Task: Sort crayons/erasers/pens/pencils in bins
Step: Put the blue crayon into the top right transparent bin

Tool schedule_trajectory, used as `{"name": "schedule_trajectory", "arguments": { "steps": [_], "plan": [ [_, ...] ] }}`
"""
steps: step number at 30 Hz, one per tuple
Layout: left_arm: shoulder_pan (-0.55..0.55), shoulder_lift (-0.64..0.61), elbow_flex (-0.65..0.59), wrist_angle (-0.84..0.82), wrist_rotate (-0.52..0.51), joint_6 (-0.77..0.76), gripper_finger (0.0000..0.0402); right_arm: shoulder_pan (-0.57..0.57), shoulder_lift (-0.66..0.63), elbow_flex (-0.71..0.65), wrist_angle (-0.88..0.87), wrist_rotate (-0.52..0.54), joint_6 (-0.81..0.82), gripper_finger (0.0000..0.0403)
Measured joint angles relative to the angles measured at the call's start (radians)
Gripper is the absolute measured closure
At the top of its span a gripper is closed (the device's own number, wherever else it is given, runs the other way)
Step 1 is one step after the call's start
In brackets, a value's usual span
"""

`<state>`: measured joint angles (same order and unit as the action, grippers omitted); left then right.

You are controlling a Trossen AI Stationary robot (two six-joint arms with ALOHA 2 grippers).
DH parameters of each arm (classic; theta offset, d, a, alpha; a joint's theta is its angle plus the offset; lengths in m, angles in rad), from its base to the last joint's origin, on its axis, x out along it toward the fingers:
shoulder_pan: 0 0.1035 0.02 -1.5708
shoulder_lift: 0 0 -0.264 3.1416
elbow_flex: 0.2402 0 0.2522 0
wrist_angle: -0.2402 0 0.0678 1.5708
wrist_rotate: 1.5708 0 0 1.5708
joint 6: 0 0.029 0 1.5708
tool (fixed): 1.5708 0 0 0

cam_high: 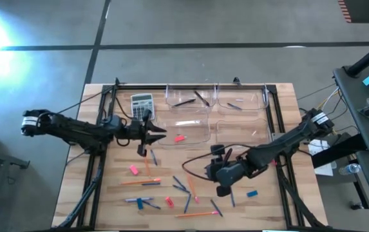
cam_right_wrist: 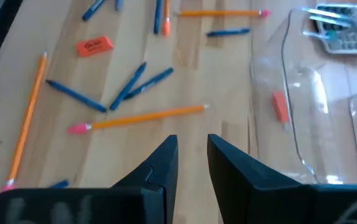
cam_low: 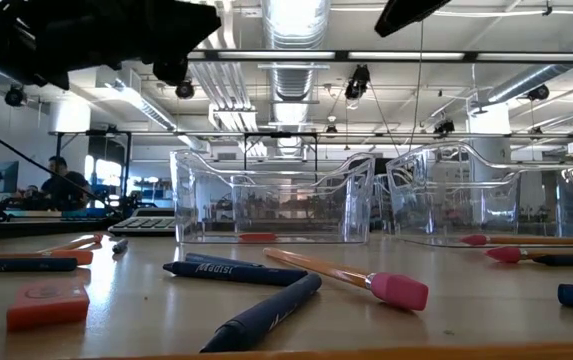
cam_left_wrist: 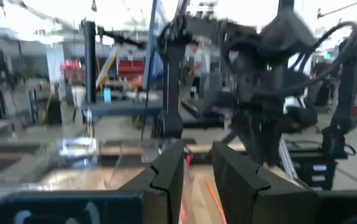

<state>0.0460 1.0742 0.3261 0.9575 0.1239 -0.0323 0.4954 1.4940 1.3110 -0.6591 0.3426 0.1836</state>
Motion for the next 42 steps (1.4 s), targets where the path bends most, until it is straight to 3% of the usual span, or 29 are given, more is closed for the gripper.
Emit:
{"name": "schedule_trajectory", "arguments": {
  "steps": [6,9,16,25,30,34,42],
  "plan": [
    [-0.003,-0.074,0.081,-0.298,-0.001,-0.021,0.0332,0.008,0.000,-0.004,-0.123,-0.177,0.157,0.0333],
    [-0.016,-0.088,0.110,-0.395,-0.002,-0.042,0.0332,0.027,0.000,-0.003,-0.261,-0.212,0.289,0.0335],
    [-0.057,-0.089,0.114,-0.391,-0.002,-0.041,0.0332,0.099,0.000,-0.020,-0.450,-0.213,0.562,0.0334],
    [-0.107,-0.087,0.118,-0.389,-0.002,-0.051,0.0332,0.195,0.000,-0.184,-0.163,-0.185,0.601,0.0308],
    [-0.115,-0.078,0.115,-0.339,-0.002,-0.062,0.0332,0.211,0.000,-0.324,-0.011,-0.185,0.811,0.0283],
    [-0.114,-0.063,0.115,-0.330,-0.002,-0.059,0.0332,0.209,0.000,-0.391,0.019,-0.181,0.926,0.0266],
    [-0.114,-0.032,0.114,-0.330,-0.051,-0.033,0.0332,0.216,0.000,-0.398,0.034,-0.156,1.014,0.0266]
  ]
}}
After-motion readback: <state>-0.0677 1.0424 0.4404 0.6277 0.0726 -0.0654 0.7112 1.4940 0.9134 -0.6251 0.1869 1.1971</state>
